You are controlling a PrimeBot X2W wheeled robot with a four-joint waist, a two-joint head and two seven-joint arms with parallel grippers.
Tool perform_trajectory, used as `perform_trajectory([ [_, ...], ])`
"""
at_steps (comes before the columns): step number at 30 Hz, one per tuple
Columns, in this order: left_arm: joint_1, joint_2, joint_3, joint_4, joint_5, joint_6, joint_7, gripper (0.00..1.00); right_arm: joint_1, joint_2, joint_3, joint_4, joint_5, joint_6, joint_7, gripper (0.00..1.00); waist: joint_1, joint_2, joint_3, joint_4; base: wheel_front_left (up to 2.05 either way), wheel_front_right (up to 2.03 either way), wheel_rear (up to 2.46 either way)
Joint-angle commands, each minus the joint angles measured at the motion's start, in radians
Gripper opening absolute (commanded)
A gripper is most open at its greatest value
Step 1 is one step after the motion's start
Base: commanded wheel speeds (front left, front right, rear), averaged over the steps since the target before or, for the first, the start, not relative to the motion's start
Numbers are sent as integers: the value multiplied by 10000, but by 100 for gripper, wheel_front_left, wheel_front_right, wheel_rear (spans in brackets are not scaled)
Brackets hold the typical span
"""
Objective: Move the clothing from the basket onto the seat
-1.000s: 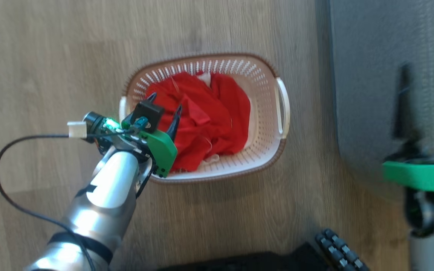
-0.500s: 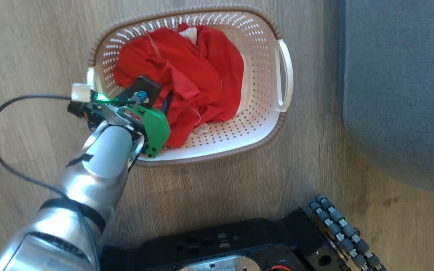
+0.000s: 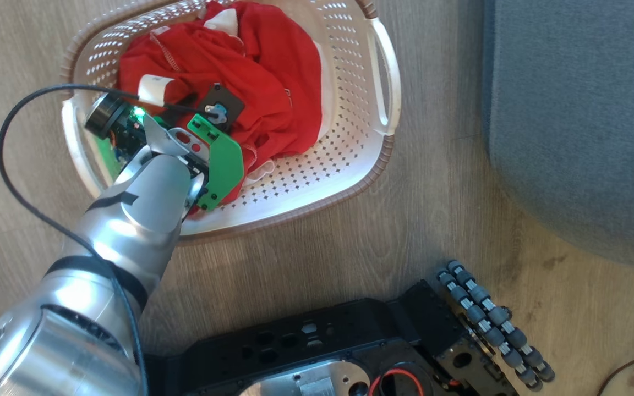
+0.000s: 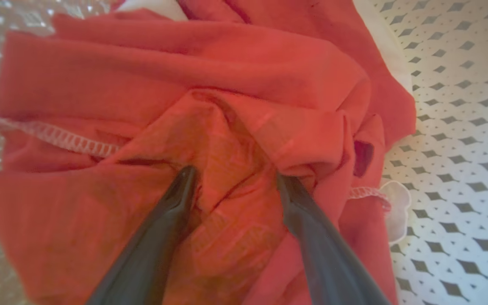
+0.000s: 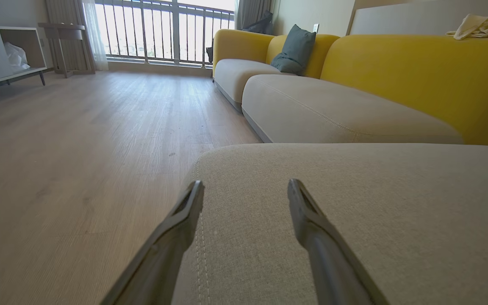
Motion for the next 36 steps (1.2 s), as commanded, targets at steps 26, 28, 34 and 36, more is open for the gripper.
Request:
perform_trajectory([
  [26, -49, 133, -1898, -219, -1033, 979, 1241, 0, 1046, -114, 306, -576, 516, 69, -59, 100, -1, -1, -14, -537, 0, 0, 0],
  [28, -116, 133, -1918, -141, -1109, 1043, 1022, 0, 989, -114, 278, -552, 546, 69, -59, 100, -1, -1, 1, -536, 0, 0, 0],
  [34, -276, 133, -1853, 153, -1446, 1092, 659, 0, 575, -114, 268, -350, 703, 69, -59, 100, -1, -1, -60, -507, 0, 0, 0],
  [36, -321, 133, -1773, 200, -1574, 1134, 504, 0, 414, -114, 331, -260, 710, 69, -59, 100, -1, -1, -141, -515, 0, 0, 0],
])
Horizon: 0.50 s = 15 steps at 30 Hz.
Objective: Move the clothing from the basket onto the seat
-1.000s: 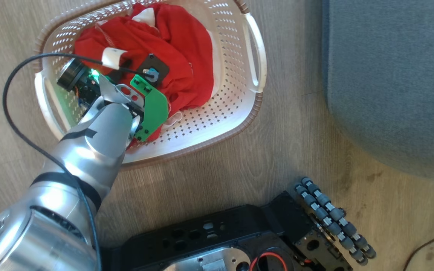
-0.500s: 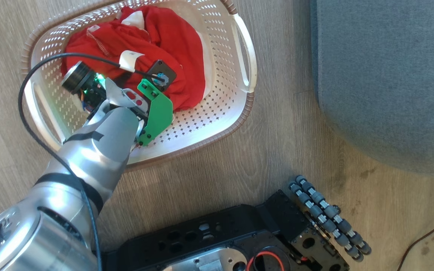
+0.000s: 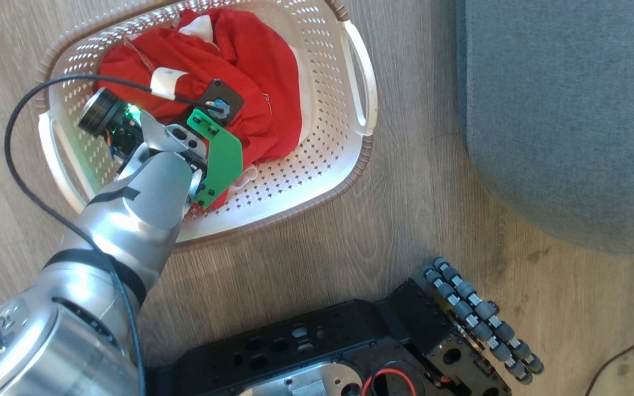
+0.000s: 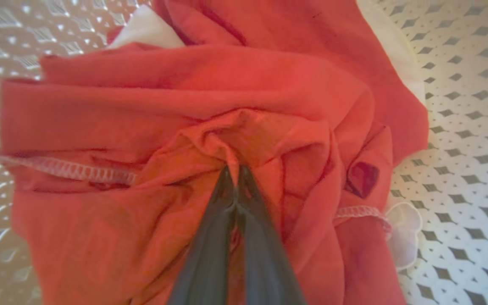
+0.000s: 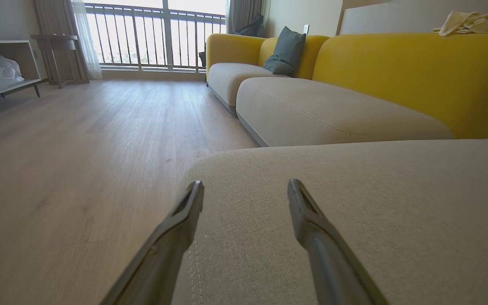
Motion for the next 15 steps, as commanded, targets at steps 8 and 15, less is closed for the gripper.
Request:
perform_trajectory([
  [8, 383, 94, 403, 60, -530, 315, -866, 0, -256, -118, 132, 433, 117, 69, -49, 100, 0, 0, -1066, 117, 0, 0, 0],
  [15, 1066, 91, 566, 62, -974, 384, -1685, 0, -258, -118, 501, 1080, -70, 69, -49, 100, 0, 0, -2547, 421, 0, 0, 0],
])
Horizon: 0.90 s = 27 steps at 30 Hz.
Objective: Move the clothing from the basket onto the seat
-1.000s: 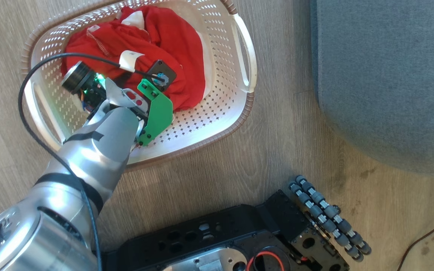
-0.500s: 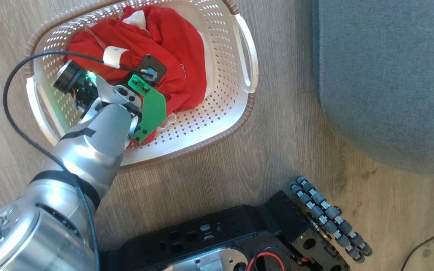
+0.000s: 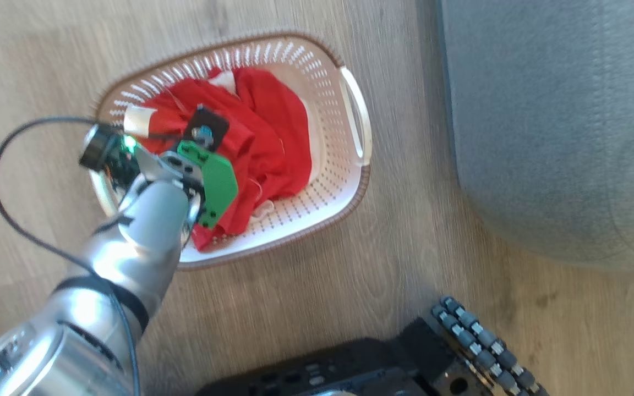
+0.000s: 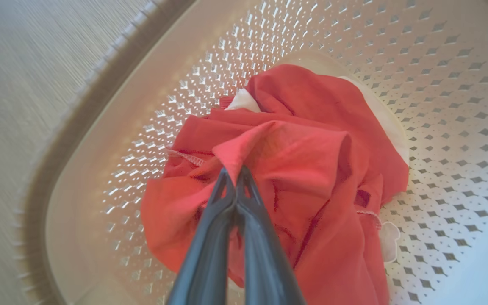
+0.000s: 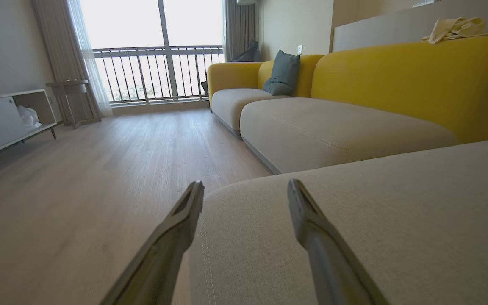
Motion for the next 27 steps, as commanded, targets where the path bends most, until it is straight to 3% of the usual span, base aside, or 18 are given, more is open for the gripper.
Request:
perform_trajectory([
  [1, 458, 97, 168, -116, -115, 70, -256, 0, 282, -118, 175, -125, -52, 69, -49, 100, 0, 0, -1008, 235, 0, 0, 0],
  [8, 1374, 96, 479, -715, -626, 226, -679, 0, 722, -118, 601, 675, -194, 69, -49, 100, 0, 0, -2777, 480, 0, 0, 0],
  [18, 2754, 162, 1761, -3758, -184, 637, -703, 0, 1811, -118, 1540, 1972, -647, 69, -49, 100, 0, 0, -5179, 1198, 0, 0, 0],
  [27, 3551, 156, 3005, -6298, 882, 249, -704, 0, 2340, -118, 2008, 2494, -1212, 69, -49, 100, 0, 0, -6569, 1792, 0, 0, 0],
])
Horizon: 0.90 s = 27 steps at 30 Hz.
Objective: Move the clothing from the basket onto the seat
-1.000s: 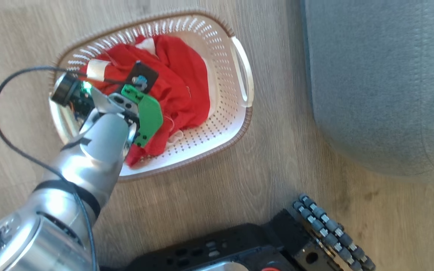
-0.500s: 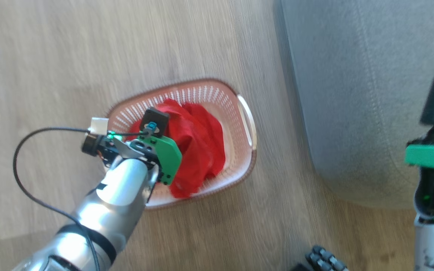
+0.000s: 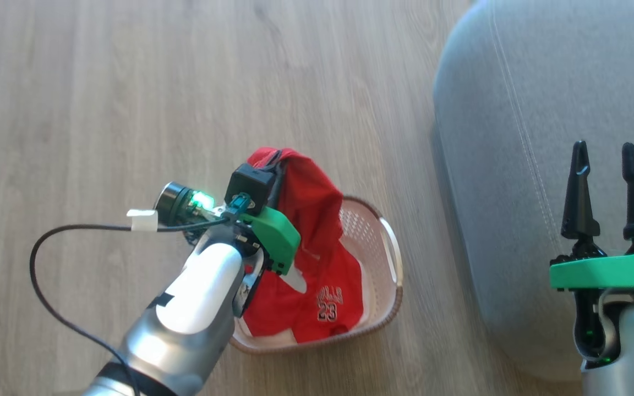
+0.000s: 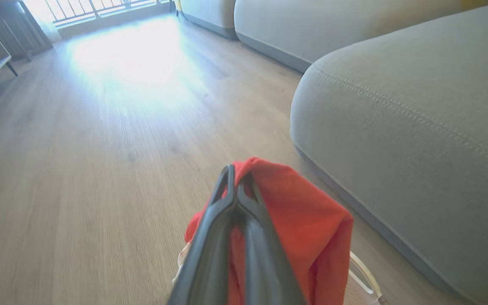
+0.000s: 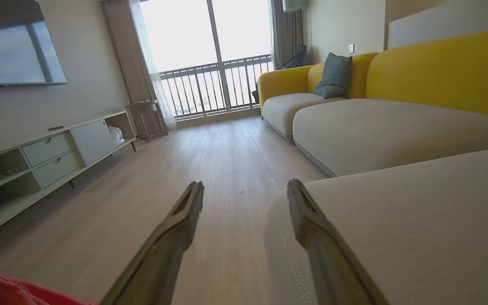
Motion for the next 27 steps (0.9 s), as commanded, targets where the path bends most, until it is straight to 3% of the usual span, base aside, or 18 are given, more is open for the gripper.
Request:
perform_trajectory([
  [1, -204, 150, 416, -466, 142, -39, -136, 0, -21, -118, 251, -265, -52, 71, -51, 100, 1, -1, -571, 379, 0, 0, 0],
  [14, -537, 99, 1465, -2576, 584, -325, -137, 0, 693, -118, 947, 497, 32, 71, -51, 100, 1, -1, -1895, 596, 0, 0, 0],
  [27, -969, 96, 1941, -3572, -120, -5, -137, 0, 1101, -118, 1228, 563, -77, 71, -51, 100, 1, -1, -2372, 652, 0, 0, 0],
])
